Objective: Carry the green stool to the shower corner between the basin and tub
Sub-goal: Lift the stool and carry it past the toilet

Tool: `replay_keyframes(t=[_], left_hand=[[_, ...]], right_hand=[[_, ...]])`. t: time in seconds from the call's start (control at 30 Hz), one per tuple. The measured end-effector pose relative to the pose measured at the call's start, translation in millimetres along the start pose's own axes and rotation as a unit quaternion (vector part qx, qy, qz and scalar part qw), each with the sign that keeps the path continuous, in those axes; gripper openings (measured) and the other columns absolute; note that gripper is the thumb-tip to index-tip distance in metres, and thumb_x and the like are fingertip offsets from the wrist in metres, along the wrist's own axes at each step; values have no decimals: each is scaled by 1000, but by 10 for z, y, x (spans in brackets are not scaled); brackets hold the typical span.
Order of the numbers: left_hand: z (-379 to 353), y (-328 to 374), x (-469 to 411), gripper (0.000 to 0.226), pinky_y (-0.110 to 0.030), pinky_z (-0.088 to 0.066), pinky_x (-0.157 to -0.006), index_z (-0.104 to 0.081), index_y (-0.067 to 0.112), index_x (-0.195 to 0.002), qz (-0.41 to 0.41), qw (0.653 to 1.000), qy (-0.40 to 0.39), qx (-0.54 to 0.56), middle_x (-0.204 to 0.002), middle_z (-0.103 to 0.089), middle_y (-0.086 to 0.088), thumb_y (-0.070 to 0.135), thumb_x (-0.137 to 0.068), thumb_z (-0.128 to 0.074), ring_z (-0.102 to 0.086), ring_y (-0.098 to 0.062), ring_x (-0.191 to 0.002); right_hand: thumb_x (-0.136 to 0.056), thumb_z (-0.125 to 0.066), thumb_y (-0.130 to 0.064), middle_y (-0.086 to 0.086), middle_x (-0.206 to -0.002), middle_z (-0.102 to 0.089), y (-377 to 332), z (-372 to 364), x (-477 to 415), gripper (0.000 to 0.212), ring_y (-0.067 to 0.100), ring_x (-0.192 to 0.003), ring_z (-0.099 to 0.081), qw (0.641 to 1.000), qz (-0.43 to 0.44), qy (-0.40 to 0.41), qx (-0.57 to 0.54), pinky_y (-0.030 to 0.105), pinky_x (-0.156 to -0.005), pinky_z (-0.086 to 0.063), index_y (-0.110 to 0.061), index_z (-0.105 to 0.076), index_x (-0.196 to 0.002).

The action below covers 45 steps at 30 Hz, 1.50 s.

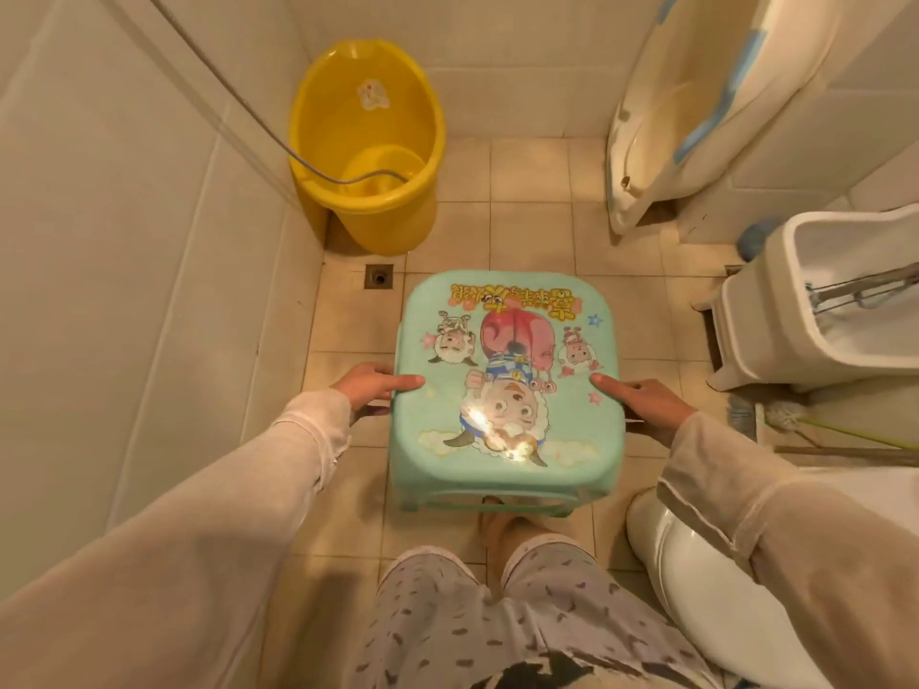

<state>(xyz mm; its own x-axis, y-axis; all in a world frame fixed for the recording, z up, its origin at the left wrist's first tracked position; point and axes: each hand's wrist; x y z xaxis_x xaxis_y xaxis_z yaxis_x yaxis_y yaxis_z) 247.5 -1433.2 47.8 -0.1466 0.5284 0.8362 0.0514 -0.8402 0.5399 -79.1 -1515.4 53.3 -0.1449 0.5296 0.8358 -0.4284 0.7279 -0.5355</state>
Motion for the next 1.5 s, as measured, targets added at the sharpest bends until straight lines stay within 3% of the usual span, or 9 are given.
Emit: replay_keyframes(t=[0.13, 0.43, 0.7, 0.9, 1.03, 1.17, 1.27, 1.4, 1.5], left_hand=[[25, 374, -247, 66, -39, -43, -102, -48, 3, -129, -3, 1000, 8, 19, -129, -58, -14, 23, -72, -73, -52, -28, -121], [150, 1089, -665, 67, -41, -40, -106, -42, 1, -134, -31, 999, 13, 38, -133, -55, -16, 16, -74, -70, -50, -29, -125], [418, 1949, -1294, 58, -43, -39, -107, -49, 5, -129, -45, 999, -15, -12, -129, -58, -11, 19, -76, -69, -51, -26, -123], [612, 2723, -1653, 26, -28, -48, -75, -60, 14, -104, -39, 998, -39, -26, -98, -64, -3, 21, -80, -65, -55, -19, -99], [676, 3142, -1795, 26, -26, -47, -71, -59, 14, -105, -47, 995, -65, -53, -95, -64, 1, 22, -81, -63, -59, -13, -88], [659, 3514, -1950, 7, -17, -50, -49, -64, 17, -89, -52, 993, -84, -65, -84, -66, 7, 18, -82, -63, -60, -5, -78], [590, 3767, -2071, 7, -22, -50, -59, -62, 21, -82, -54, 991, -92, -76, -88, -66, 5, 15, -79, -66, -61, -9, -80], [428, 4089, -2256, 7, -22, -46, -55, -61, 16, -85, -64, 988, -93, -102, -83, -64, 6, 14, -80, -65, -57, -7, -76], [296, 4358, -2457, 24, -28, -46, -76, -61, 10, -102, -70, 989, -80, -98, -100, -63, -6, 17, -79, -66, -58, -20, -90]], right_hand=[[-77, -64, -41, 10, -104, -67, -454, 153, -274, 46, 23, -91, -64, 1000, 5, -3, 17, 27, -72, -49, -3, -63, -104], [-78, -64, -36, 10, -101, -67, -1088, 279, -663, 36, 16, -81, -65, 1000, 17, -13, 4, 23, -64, -49, -5, -63, -97], [-78, -64, -37, 11, -102, -67, -1828, 328, -1197, 48, 17, -81, -65, 1000, 14, 9, -9, 23, -63, -49, 0, -61, -108], [-77, -63, -43, 10, -99, -68, -2507, 340, -1542, 42, 22, -87, -64, 999, 12, 48, -20, 28, -72, -49, -5, -64, -95], [-76, -64, -43, 4, -89, -69, -2796, 399, -1619, 33, 16, -79, -65, 997, 13, 58, -47, 24, -63, -48, -11, -65, -81], [-77, -64, -41, 7, -95, -69, -2974, 477, -1689, 38, 18, -83, -65, 996, 22, 65, -65, 25, -65, -49, -7, -66, -92], [-77, -64, -40, 11, -104, -68, -3028, 581, -1759, 45, 23, -90, -65, 994, 20, 69, -77, 27, -70, -50, -3, -63, -104], [-76, -64, -42, 9, -105, -68, -3140, 780, -1927, 36, 20, -89, -64, 995, 5, 64, -82, 27, -70, -49, -11, -64, -93], [-77, -62, -42, 10, -107, -67, -3364, 992, -2141, 38, 20, -89, -63, 993, -1, 72, -90, 29, -78, -47, -8, -63, -95]])
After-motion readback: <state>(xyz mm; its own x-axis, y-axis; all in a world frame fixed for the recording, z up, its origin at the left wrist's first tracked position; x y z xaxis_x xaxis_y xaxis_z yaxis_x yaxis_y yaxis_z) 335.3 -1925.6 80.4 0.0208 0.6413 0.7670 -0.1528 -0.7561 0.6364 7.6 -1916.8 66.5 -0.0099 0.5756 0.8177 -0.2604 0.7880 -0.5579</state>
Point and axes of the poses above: each hand's wrist, its own x-axis away from the middle knuckle, its own z-axis out of the back of the hand, y = z × x
